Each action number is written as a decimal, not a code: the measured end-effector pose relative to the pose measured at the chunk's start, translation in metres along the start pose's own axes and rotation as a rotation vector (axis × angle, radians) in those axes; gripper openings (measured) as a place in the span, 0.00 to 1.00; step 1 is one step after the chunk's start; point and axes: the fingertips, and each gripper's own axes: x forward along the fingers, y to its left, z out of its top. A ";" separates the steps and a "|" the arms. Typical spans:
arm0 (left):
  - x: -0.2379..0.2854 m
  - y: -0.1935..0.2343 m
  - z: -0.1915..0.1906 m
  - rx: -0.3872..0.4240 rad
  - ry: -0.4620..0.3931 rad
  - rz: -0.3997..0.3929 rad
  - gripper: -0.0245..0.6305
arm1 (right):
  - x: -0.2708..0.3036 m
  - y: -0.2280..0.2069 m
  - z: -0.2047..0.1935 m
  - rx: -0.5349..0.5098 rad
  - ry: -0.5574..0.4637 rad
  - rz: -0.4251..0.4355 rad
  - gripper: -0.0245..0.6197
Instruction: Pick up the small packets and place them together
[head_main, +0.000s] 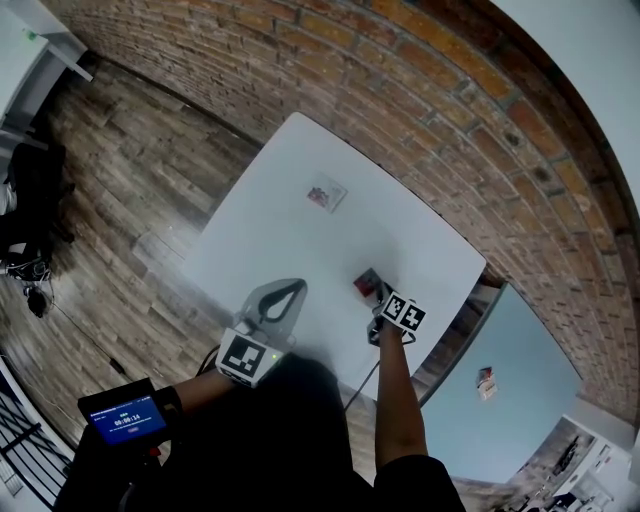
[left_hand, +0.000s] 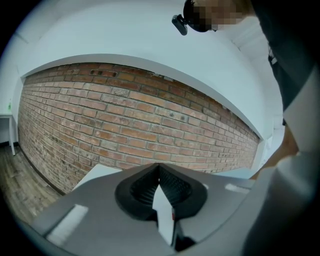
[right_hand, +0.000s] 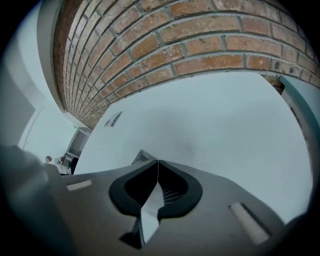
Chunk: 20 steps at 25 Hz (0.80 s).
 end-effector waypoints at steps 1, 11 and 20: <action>0.000 0.000 -0.001 -0.002 0.001 0.001 0.04 | 0.001 0.001 0.000 0.006 -0.002 0.012 0.05; -0.002 0.005 -0.004 -0.001 0.006 0.014 0.04 | 0.001 0.002 -0.007 0.048 0.013 0.019 0.18; -0.008 0.003 -0.005 -0.008 0.010 0.017 0.04 | 0.001 0.003 -0.004 0.041 0.025 0.024 0.16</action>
